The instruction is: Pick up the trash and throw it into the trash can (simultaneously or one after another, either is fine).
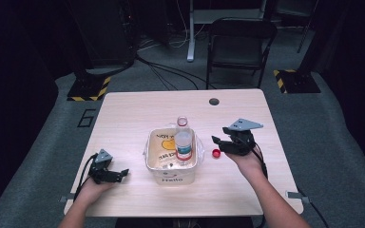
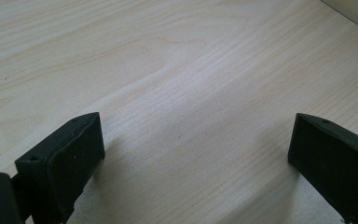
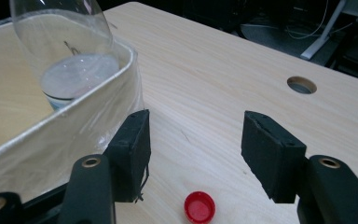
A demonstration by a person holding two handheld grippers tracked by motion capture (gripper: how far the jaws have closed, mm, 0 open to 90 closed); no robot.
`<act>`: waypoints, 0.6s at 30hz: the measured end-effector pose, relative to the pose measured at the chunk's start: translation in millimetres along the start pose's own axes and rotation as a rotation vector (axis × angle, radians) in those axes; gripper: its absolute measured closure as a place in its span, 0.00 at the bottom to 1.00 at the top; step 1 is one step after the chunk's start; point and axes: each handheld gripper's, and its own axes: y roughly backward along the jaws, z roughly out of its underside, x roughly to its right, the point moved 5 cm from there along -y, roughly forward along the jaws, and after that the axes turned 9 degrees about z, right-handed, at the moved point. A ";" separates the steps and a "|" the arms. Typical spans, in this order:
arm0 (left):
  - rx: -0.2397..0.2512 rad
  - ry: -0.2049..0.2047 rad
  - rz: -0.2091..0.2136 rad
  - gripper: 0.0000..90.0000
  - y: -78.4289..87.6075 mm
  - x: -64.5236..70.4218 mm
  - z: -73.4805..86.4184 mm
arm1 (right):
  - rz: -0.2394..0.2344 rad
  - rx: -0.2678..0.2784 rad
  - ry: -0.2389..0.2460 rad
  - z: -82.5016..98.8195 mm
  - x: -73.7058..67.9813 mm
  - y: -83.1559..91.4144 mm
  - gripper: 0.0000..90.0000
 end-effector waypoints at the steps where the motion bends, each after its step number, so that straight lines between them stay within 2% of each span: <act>1: 0.000 0.000 0.000 0.04 0.0 0.0 0.0 | 0.001 -0.001 -0.002 1.7 0.4 -0.9 0.46; 2: 0.000 0.000 0.000 0.04 0.0 0.0 0.0 | 0.004 -0.016 -0.020 6.4 1.3 -2.7 0.47; 6: 0.000 -0.001 0.001 0.04 0.0 0.0 0.0 | 0.014 -0.026 -0.034 12.8 2.7 -5.2 0.48; 18: 0.001 0.003 0.002 0.04 -0.2 0.3 0.0 | 0.039 -0.054 -0.051 39.6 4.8 -14.4 0.52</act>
